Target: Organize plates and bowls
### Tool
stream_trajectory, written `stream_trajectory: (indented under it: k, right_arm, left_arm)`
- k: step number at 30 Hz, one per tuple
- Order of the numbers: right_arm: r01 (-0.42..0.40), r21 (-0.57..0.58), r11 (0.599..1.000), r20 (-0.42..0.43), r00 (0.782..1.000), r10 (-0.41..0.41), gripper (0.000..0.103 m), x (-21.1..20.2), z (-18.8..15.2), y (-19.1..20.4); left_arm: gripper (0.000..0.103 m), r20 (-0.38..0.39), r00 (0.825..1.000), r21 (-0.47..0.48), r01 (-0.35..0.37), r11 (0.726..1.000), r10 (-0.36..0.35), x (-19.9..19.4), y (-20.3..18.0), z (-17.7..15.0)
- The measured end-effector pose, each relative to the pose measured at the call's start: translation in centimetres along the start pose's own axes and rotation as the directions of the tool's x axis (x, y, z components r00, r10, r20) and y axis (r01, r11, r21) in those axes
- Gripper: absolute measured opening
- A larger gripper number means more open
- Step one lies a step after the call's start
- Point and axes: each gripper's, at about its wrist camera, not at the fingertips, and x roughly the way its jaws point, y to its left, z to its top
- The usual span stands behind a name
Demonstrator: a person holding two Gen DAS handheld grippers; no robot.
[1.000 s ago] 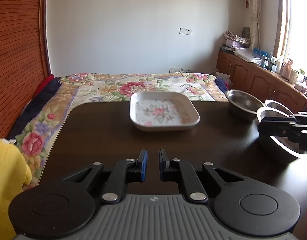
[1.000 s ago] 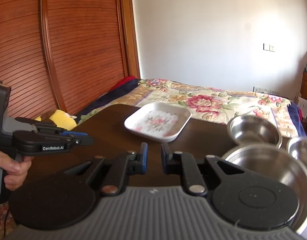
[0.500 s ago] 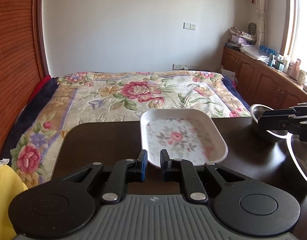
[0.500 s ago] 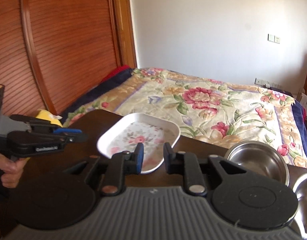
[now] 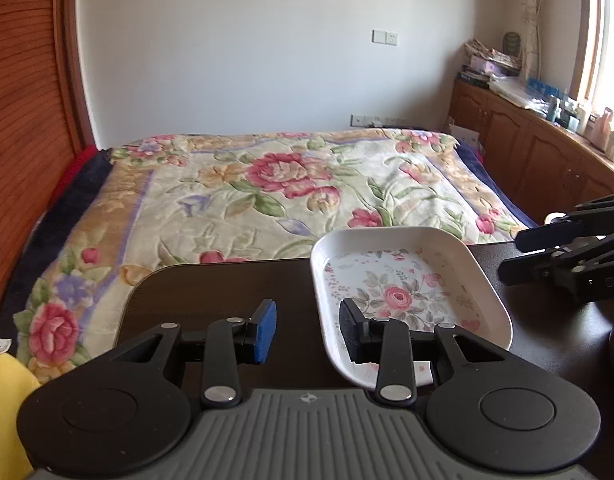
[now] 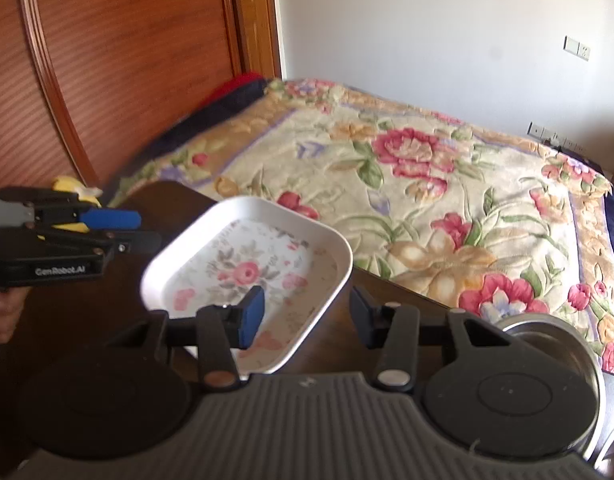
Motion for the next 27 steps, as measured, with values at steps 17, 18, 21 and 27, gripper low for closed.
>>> stream_trajectory:
  k: [17,18,21,27]
  right_arm:
    - [-0.033,0.033,0.999,-0.128,0.991,0.037,0.027,3.4,0.8,-1.4]
    - [-0.034,0.035,0.999,-0.136,0.99,0.038,0.027,3.5,0.7,-1.4]
    - [-0.039,0.032,0.999,-0.151,0.988,0.043,0.02,3.8,0.6,-1.3]
    - [-0.049,0.039,0.998,-0.16,0.986,0.055,0.017,4.0,0.6,-1.3]
  left_arm:
    - [0.021,-0.053,0.995,0.01,0.084,0.996,-0.083,3.7,-0.1,0.6]
    - [0.019,-0.055,0.994,0.008,0.09,0.996,-0.09,3.8,0.0,0.5]
    - [0.017,-0.063,0.994,0.005,0.095,0.995,-0.094,4.0,0.1,0.3]
    - [0.014,-0.073,0.992,0.008,0.101,0.995,-0.101,4.3,0.0,0.0]
